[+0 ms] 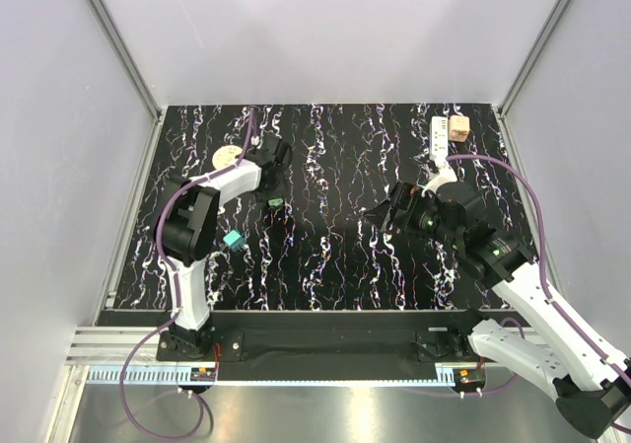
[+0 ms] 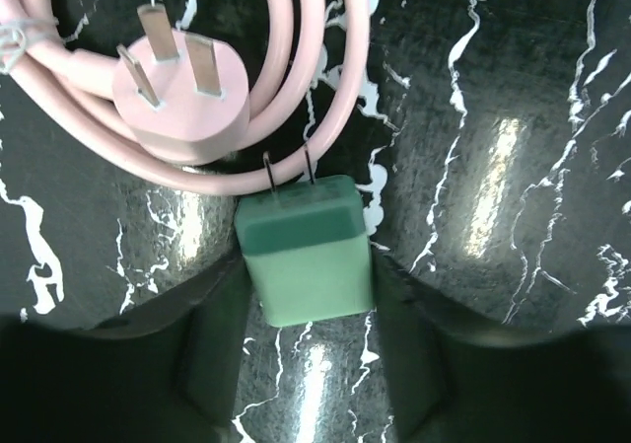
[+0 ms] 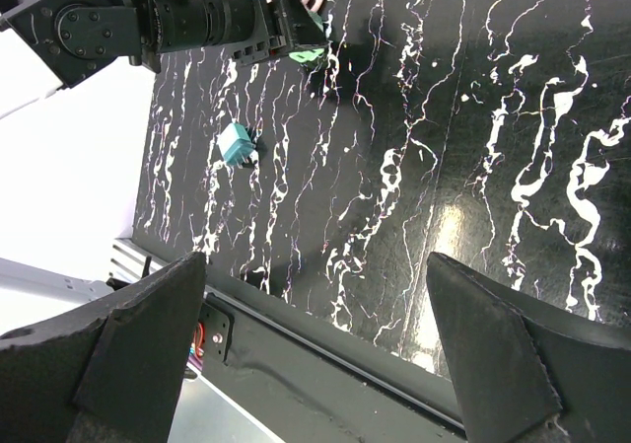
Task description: Insert the plug
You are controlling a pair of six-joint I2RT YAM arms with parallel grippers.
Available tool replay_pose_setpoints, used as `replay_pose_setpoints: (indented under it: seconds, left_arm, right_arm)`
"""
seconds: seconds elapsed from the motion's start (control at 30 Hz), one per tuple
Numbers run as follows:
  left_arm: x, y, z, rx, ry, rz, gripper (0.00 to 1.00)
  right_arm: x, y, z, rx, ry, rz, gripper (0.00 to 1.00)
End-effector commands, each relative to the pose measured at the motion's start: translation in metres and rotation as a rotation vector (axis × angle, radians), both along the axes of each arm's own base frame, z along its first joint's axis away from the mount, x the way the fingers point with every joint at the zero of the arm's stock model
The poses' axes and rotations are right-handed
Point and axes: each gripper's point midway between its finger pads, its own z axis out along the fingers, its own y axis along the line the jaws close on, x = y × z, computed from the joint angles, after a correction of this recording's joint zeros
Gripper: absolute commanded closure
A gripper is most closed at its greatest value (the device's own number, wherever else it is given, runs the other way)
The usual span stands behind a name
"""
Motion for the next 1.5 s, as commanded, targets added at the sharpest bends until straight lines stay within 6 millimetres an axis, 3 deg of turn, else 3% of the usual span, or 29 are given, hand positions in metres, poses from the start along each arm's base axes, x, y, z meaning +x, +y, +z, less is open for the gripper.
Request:
replay_pose_setpoints:
  seconds: [0.0,0.1,0.13,0.17,0.23,0.27,0.33,0.37,0.43,0.57,0.77,0.87,1.07,1.47]
  left_arm:
    - [-0.004,0.003,-0.001,0.013,-0.015,0.002,0.58]
    - [-0.013,-0.001,0.013,-0.003,-0.028,-0.063,0.74]
    - [-0.015,-0.004,0.018,-0.013,-0.035,-0.088,0.84]
    - [-0.020,-0.009,0.030,-0.014,-0.060,-0.141,0.87]
    - [-0.035,-0.020,0.034,-0.036,-0.065,-0.233,0.97]
    - [-0.042,-0.031,0.052,-0.043,-0.110,-0.313,0.99]
    - [-0.064,-0.041,0.055,-0.067,-0.117,-0.401,1.00]
    - [-0.074,-0.053,0.073,-0.084,-0.168,-0.455,1.00]
    - [-0.101,-0.077,0.081,-0.157,-0.183,-0.548,1.00]
    - [-0.143,-0.106,0.115,-0.279,-0.251,-0.671,1.00]
    - [-0.199,-0.128,0.152,-0.361,-0.380,-0.892,1.00]
    - [-0.214,-0.131,0.161,-0.380,-0.444,-0.944,1.00]
    - [-0.226,-0.136,0.166,-0.398,-0.487,-0.985,1.00]
    - [-0.229,-0.149,0.175,-0.371,-0.523,-1.013,1.00]
  right_arm:
    - [-0.001,-0.001,-0.004,-0.013,0.005,0.006,0.00]
    - [0.002,-0.001,-0.017,-0.031,0.044,-0.014,0.00]
    - [0.003,0.002,-0.023,-0.038,0.067,-0.003,0.00]
    - [0.002,0.004,-0.028,-0.042,0.083,0.008,0.00]
    - [0.001,0.012,-0.038,-0.047,0.131,0.044,0.01]
    - [0.002,0.016,-0.040,-0.049,0.145,0.058,0.02]
    - [0.004,0.024,-0.042,-0.055,0.168,0.093,0.07]
    - [0.005,0.026,-0.042,-0.058,0.173,0.104,0.09]
    - [0.006,0.033,-0.041,-0.055,0.181,0.139,0.14]
    - [0.004,0.047,-0.035,-0.028,0.210,0.211,0.18]
    - [0.002,0.066,-0.032,0.028,0.253,0.291,0.27]
    - [-0.003,0.079,-0.033,0.088,0.299,0.351,0.32]
    - [-0.011,0.100,-0.032,0.210,0.368,0.437,0.32]
    - [-0.028,0.101,-0.062,0.209,0.492,0.498,0.34]
